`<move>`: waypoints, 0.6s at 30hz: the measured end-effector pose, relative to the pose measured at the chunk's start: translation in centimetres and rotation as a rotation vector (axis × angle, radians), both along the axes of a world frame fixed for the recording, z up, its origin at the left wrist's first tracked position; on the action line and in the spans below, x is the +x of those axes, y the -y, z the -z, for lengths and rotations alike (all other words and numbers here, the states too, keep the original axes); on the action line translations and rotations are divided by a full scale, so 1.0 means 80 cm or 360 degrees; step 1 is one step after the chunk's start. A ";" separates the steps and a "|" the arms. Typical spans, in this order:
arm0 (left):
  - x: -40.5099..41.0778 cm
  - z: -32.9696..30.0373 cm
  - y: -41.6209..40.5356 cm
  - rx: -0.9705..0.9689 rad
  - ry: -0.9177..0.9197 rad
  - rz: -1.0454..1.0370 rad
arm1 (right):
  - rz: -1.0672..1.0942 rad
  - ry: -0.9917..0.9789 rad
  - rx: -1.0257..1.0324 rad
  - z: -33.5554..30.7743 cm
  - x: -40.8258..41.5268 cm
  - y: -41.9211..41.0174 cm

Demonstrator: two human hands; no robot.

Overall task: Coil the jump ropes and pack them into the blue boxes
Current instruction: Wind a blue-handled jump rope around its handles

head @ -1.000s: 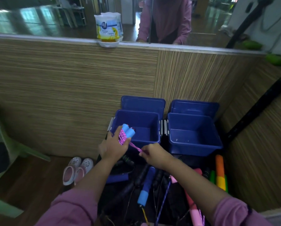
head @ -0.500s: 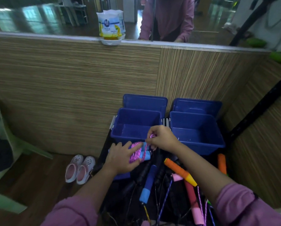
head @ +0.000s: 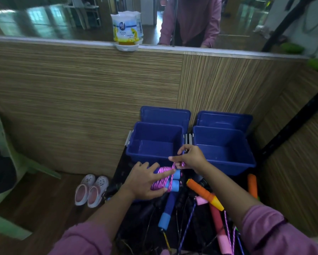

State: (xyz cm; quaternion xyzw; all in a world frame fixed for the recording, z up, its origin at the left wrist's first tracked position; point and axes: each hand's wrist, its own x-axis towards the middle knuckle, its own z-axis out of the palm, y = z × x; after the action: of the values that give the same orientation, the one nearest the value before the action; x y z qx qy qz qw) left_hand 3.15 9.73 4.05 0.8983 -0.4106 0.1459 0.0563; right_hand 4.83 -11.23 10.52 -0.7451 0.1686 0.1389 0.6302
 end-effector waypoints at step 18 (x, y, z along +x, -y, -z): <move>0.003 0.004 0.014 -0.0040 -0.0069 -0.0241 | -0.0083 0.0026 -0.0391 0.035 0.005 0.019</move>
State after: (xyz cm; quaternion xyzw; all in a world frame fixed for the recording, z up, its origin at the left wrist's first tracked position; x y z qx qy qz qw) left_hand 3.38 8.62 3.72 0.9289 -0.3384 0.1355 0.0652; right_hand 5.25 -12.78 7.73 -0.8219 0.1597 0.1272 0.5317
